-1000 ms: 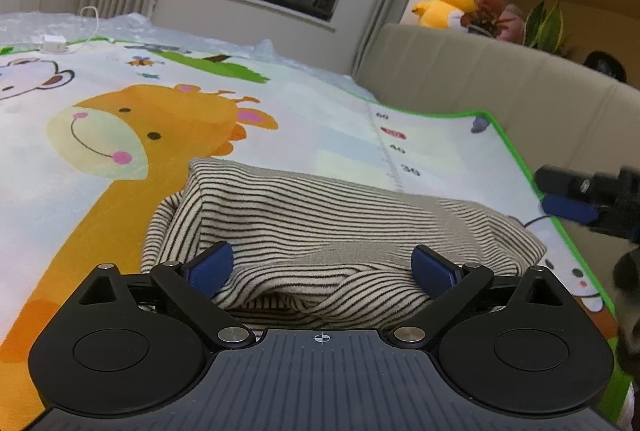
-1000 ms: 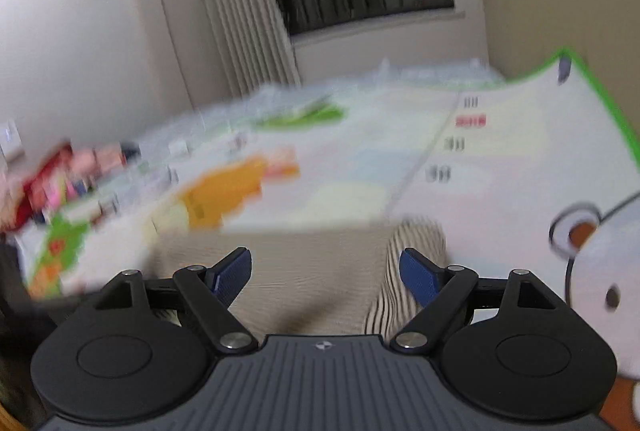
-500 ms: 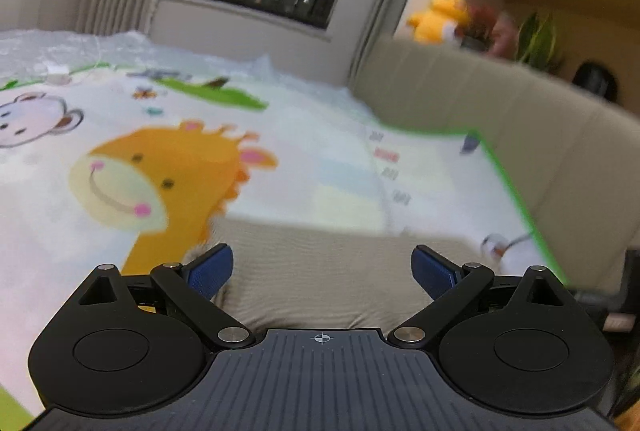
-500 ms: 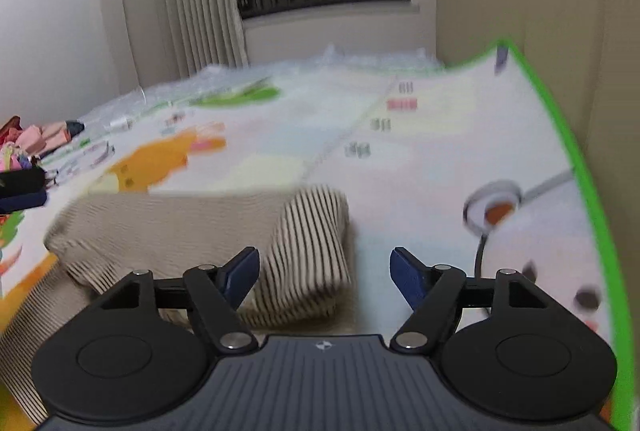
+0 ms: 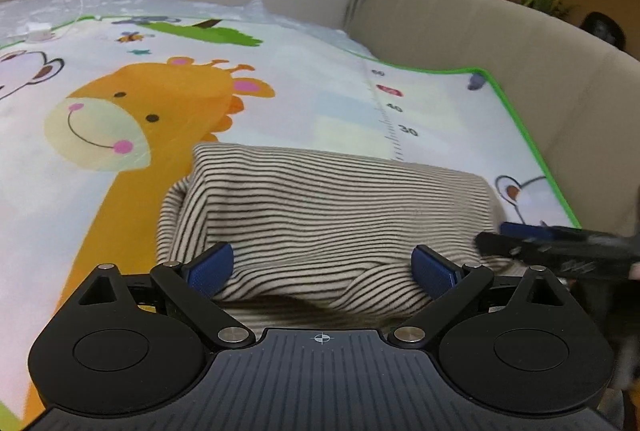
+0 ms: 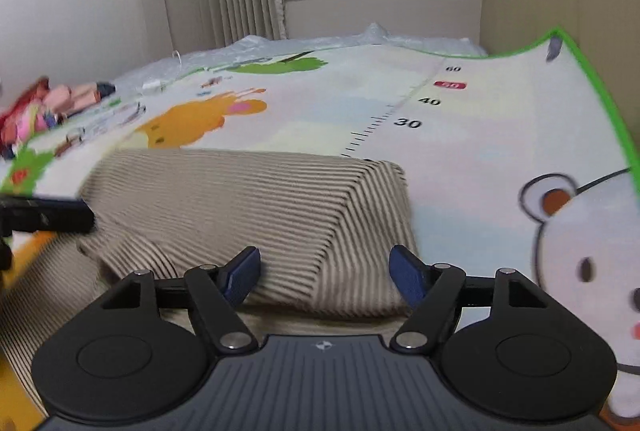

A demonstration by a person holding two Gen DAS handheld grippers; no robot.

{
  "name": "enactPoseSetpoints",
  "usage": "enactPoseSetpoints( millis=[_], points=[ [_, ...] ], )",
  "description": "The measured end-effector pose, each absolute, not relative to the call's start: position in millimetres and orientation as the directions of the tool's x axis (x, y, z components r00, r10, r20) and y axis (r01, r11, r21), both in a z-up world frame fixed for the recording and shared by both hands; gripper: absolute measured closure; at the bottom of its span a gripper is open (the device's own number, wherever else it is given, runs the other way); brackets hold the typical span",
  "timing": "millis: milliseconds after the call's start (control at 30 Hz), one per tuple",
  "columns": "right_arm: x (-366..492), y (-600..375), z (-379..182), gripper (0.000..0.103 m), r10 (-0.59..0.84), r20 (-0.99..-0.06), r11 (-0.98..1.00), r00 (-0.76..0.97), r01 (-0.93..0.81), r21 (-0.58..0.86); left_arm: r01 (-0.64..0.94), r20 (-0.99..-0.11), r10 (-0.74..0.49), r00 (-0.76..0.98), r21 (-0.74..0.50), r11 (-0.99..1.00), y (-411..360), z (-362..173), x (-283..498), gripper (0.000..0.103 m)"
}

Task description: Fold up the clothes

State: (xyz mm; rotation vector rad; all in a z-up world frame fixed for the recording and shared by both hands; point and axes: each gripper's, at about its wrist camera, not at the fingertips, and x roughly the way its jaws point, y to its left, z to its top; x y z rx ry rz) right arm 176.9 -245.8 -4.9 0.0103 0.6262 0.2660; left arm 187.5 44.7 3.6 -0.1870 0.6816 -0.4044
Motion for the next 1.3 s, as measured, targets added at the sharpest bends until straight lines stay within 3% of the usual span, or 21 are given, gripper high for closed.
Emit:
enactPoseSetpoints(
  millis=[200, 267, 367, 400, 433, 500, 600, 633, 700, 800, 867, 1100, 1167, 1300],
  points=[
    [163, -278, 17, 0.033, 0.155, -0.54, 0.988, 0.827, -0.127, 0.089, 0.25, -0.569, -0.357, 0.741, -0.259, 0.933, 68, 21, 175, 0.004],
    [161, -281, 26, 0.059, 0.168, -0.503, 0.984, 0.848, -0.115, 0.136, 0.223, -0.546, -0.37, 0.752, -0.318, 0.921, 79, 28, 175, 0.004],
    [159, -268, 34, 0.063, 0.245, -0.473, 0.967, 0.846, -0.178, 0.181, 0.208, -0.525, -0.395, 0.754, -0.38, 0.901, 82, 33, 181, 0.008],
    [160, -261, 33, 0.063, 0.265, -0.478, 0.963, 0.838, -0.205, 0.174, 0.216, -0.523, -0.4, 0.753, -0.378, 0.9, 78, 33, 183, 0.018],
    [164, -254, 26, 0.063, 0.25, -0.513, 0.968, 0.821, -0.211, 0.135, 0.226, -0.527, -0.399, 0.75, -0.364, 0.904, 72, 32, 185, 0.022],
    [171, -242, 12, 0.061, 0.218, -0.575, 0.973, 0.789, -0.222, 0.064, 0.24, -0.553, -0.383, 0.74, -0.315, 0.918, 58, 26, 189, 0.022],
    [173, -258, -3, 0.049, 0.192, -0.609, 0.98, 0.769, -0.179, 0.083, 0.221, -0.632, -0.331, 0.701, -0.25, 0.943, 51, 9, 192, 0.021],
    [172, -267, -1, 0.043, 0.18, -0.609, 0.984, 0.772, -0.142, 0.11, 0.223, -0.636, -0.328, 0.698, -0.242, 0.944, 54, 7, 191, 0.021],
    [166, -285, 6, 0.043, 0.189, -0.587, 0.978, 0.787, -0.097, 0.185, 0.224, -0.633, -0.326, 0.703, -0.238, 0.945, 63, 8, 184, 0.022],
    [165, -298, 14, 0.042, 0.224, -0.554, 0.96, 0.802, -0.083, 0.269, 0.18, -0.611, -0.289, 0.737, -0.235, 0.955, 76, 19, 177, 0.011],
    [170, -296, 14, 0.04, 0.234, -0.549, 0.953, 0.803, -0.077, 0.293, 0.167, -0.608, -0.289, 0.739, -0.251, 0.954, 78, 22, 180, 0.011],
    [183, -269, 1, 0.034, 0.265, -0.564, 0.951, 0.782, -0.116, 0.286, 0.169, -0.621, -0.312, 0.719, -0.28, 0.945, 64, 18, 189, 0.008],
    [191, -261, -4, 0.027, 0.27, -0.577, 0.953, 0.771, -0.128, 0.275, 0.163, -0.623, -0.312, 0.717, -0.285, 0.945, 63, 16, 192, 0.008],
    [205, -245, -11, 0.029, 0.249, -0.592, 0.965, 0.766, -0.142, 0.222, 0.117, -0.641, -0.323, 0.696, -0.343, 0.932, 67, 6, 205, 0.008]
  ],
)
